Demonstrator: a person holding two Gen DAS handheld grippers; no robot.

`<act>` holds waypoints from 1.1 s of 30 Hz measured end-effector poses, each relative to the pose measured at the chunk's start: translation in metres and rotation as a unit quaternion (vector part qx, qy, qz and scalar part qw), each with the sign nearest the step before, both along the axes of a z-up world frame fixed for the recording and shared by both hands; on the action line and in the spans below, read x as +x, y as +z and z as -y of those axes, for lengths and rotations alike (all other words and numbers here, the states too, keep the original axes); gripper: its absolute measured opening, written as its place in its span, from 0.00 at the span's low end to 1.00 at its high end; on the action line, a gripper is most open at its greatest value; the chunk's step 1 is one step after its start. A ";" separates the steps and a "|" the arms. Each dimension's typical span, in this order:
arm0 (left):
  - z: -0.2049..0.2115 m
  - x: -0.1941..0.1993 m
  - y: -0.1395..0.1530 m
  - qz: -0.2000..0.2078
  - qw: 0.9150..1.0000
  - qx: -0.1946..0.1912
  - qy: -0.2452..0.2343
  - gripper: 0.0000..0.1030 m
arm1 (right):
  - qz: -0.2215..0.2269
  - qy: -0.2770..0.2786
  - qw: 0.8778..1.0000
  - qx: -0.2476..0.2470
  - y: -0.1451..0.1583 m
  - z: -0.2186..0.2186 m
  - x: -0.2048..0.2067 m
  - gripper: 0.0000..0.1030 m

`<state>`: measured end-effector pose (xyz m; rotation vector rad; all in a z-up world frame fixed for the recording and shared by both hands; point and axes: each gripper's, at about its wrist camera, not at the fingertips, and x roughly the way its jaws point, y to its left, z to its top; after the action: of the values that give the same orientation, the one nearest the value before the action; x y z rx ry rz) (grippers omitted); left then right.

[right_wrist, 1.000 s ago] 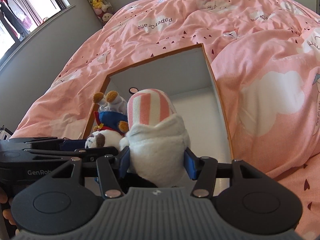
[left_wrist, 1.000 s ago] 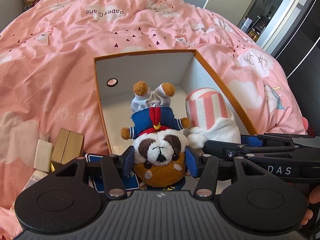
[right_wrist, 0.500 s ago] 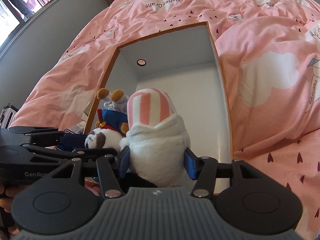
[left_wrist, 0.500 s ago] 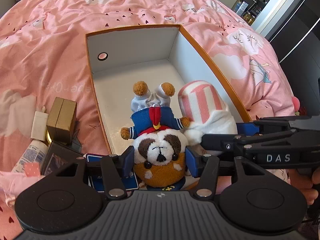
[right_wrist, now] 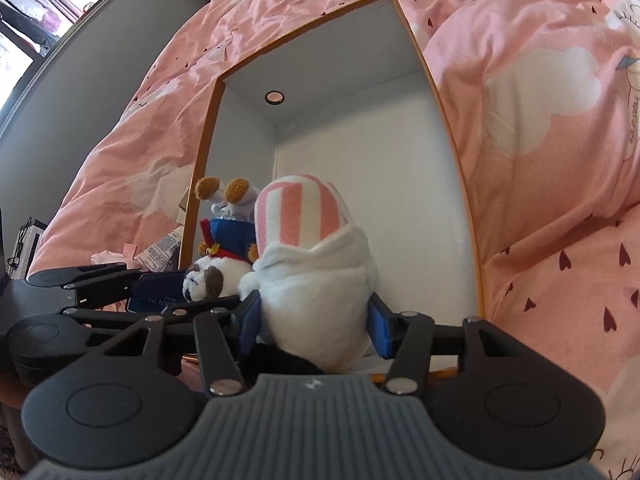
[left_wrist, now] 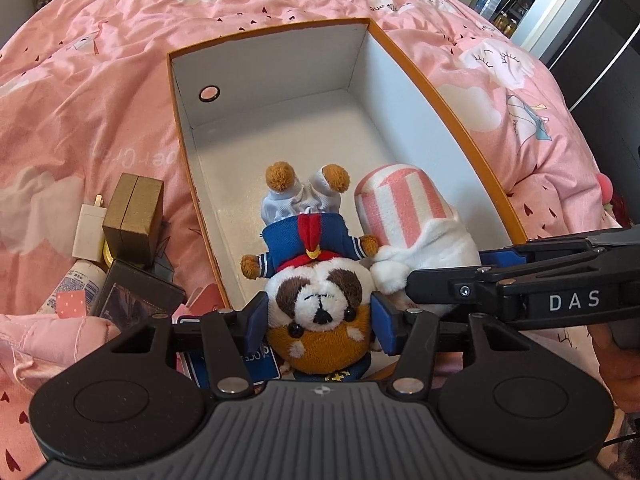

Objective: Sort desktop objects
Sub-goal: 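Carry the plush toys over the shoebox and lower them inside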

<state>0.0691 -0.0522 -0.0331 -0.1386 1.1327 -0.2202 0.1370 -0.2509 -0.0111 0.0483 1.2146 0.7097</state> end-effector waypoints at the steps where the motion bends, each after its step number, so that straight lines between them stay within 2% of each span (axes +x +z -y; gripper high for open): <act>1: 0.000 -0.001 -0.001 -0.001 1.000 0.001 0.001 0.60 | 0.003 0.001 1.000 -0.003 0.000 -0.001 -0.002 0.54; 10: -0.007 0.002 -0.002 0.002 0.999 -0.004 0.034 0.61 | 0.002 0.025 0.999 -0.026 0.005 -0.014 0.013 0.55; 15: -0.005 0.011 -0.004 -0.010 0.999 0.008 0.032 0.64 | 0.003 0.044 0.997 -0.069 0.007 -0.025 0.022 0.55; 19: -0.006 0.015 -0.005 -0.016 0.999 0.005 0.033 0.64 | -0.014 0.049 0.995 -0.087 0.006 -0.029 0.030 0.55; 25: -0.010 0.015 -0.008 -0.022 0.999 -0.002 0.034 0.60 | 0.006 0.083 0.988 -0.129 0.016 -0.046 0.027 0.56; 28: -0.014 0.008 -0.001 -0.013 0.999 -0.007 0.037 0.56 | 0.009 0.097 0.984 -0.152 0.015 -0.055 0.029 0.56; 31: -0.020 0.000 0.012 0.006 0.999 -0.025 0.034 0.59 | 0.010 0.102 0.980 -0.169 0.012 -0.063 0.032 0.56; 33: -0.023 -0.005 0.021 0.021 0.999 -0.023 0.037 0.59 | 0.006 0.105 0.980 -0.171 0.009 -0.070 0.031 0.56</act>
<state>0.0638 -0.0292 -0.0121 -0.2145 1.0792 -0.1824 0.1683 -0.1806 -0.0021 -0.3753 1.3279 0.6729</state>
